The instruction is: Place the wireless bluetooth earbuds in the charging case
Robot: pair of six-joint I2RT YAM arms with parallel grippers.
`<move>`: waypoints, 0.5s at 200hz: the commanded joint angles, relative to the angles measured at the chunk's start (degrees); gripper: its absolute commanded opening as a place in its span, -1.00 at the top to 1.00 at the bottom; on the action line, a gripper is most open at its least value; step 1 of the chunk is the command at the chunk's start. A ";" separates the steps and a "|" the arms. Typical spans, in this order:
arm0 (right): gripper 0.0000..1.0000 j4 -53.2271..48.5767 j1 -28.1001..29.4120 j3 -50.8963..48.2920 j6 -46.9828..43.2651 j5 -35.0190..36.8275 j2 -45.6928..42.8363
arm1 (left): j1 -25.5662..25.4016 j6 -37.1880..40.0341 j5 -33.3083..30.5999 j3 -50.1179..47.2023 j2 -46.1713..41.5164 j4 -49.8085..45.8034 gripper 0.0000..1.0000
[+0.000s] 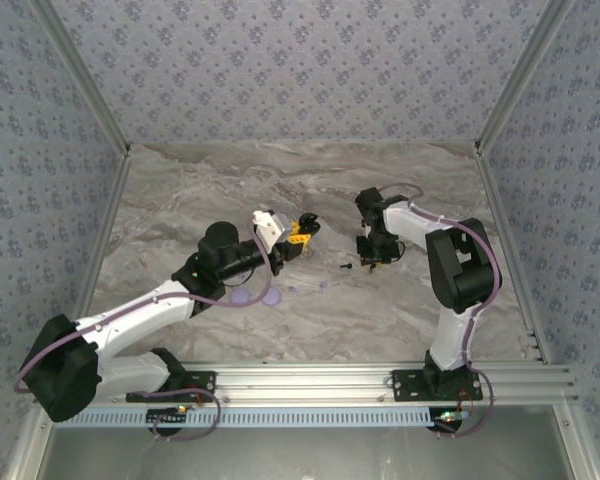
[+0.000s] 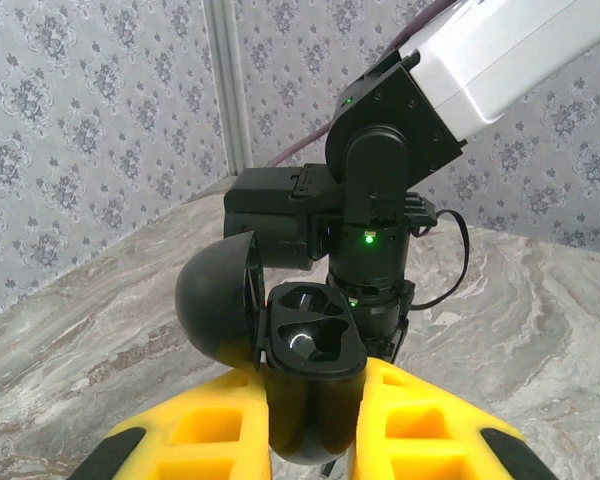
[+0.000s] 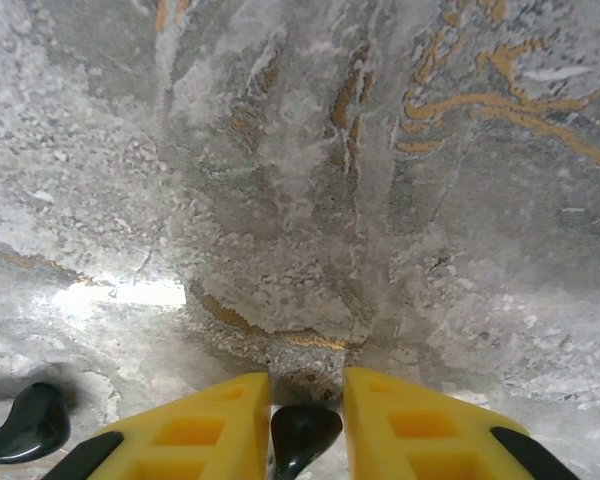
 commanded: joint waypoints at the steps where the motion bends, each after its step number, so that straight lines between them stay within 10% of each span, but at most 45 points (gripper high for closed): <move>1: 0.50 -1.95 0.76 1.18 -0.54 -0.91 0.95 | -0.35 0.53 -0.69 2.24 -1.28 0.50 1.00; 100: 0.36 -3.57 0.94 0.30 -0.48 1.07 -1.27 | -0.35 0.87 -1.06 2.26 -1.80 -0.01 1.00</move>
